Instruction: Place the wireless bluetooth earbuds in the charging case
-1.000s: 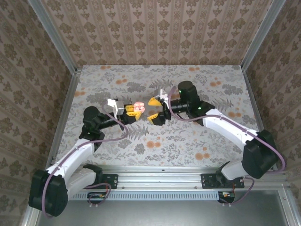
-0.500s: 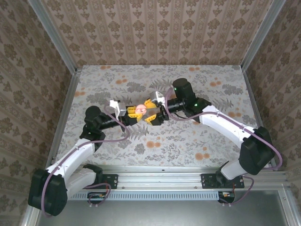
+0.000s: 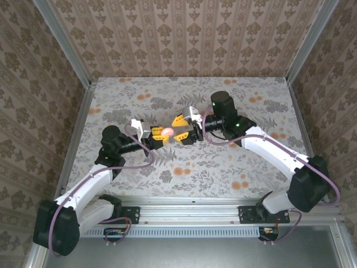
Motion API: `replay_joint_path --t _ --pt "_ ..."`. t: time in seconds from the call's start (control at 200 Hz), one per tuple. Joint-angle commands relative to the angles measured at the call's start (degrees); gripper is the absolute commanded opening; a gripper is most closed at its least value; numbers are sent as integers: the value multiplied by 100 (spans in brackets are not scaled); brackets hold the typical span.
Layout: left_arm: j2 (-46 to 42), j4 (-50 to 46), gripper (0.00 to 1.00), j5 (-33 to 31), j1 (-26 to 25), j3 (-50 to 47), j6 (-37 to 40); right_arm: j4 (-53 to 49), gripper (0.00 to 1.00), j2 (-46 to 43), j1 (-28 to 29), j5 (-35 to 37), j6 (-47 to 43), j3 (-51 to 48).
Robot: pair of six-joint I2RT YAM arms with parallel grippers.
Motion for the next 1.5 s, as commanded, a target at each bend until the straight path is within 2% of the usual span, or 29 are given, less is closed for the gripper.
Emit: replay_joint_path --t 0.0,0.175,0.415,0.54,0.59,0.68,0.77,0.81,0.93,1.145,1.27,1.495 --pt "-18 92 6 63 8 132 90 -175 53 172 52 -98 -54 263" --pt "-55 62 6 45 5 114 84 -352 45 389 98 -285 -138 483" --pt "-75 29 7 1 -3 130 95 -544 25 546 118 -395 -258 592" --pt "-117 -78 14 -111 -2 121 144 -704 15 527 113 -320 -361 612" --pt "-148 -150 20 -186 0 108 177 -804 14 511 95 -263 -402 610" --pt "-182 -353 38 -404 1 110 248 -1080 14 470 33 -127 -469 596" --pt "-217 -672 59 -807 0 128 284 -1480 13 443 -94 60 -525 586" --pt "-232 -856 72 -1079 4 140 280 -1740 13 445 -163 147 -571 597" --pt "-310 -1151 99 -1823 9 45 220 -2519 13 484 -383 561 -539 588" --pt "-549 -1585 100 -3405 110 -205 -244 -3493 14 718 -788 1326 -79 322" --pt "-568 -2299 100 -3813 206 -61 -322 -3831 14 951 -921 1775 84 262" --pt "-504 -2717 100 -4410 408 16 -644 -4508 13 1658 -995 2526 183 621"
